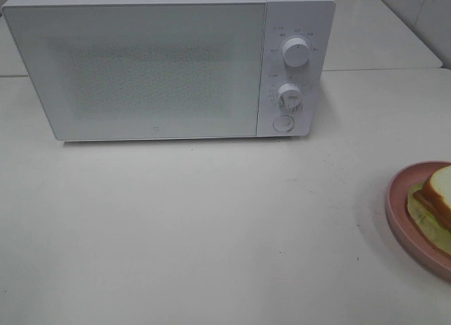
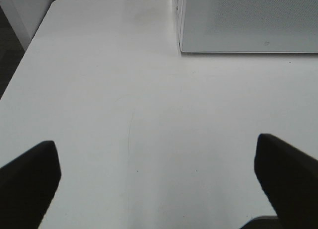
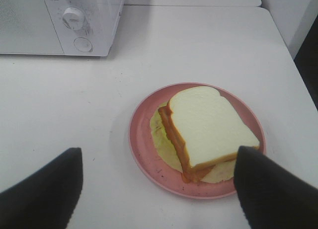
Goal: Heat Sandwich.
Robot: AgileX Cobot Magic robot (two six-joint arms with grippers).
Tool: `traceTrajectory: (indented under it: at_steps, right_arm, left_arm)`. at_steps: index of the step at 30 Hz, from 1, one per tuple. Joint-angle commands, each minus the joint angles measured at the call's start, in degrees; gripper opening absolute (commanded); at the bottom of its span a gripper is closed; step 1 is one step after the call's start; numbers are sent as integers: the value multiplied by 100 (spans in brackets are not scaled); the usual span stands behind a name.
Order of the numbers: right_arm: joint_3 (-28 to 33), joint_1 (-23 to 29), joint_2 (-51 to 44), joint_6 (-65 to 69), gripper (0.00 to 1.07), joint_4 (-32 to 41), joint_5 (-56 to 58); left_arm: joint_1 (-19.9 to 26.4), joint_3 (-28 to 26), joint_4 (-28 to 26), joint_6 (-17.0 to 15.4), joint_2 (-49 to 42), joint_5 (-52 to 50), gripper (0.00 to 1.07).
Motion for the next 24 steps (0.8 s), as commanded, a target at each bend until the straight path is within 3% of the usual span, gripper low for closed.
traceTrajectory:
  at_steps: [1, 24]
  right_arm:
    - [0, -34, -155, -17, 76, 6, -80]
    - [0, -34, -155, -17, 76, 6, -80]
  left_arm:
    - [-46, 0, -17, -23, -149, -29, 100]
    - [178, 0, -115, -34, -149, -29, 100]
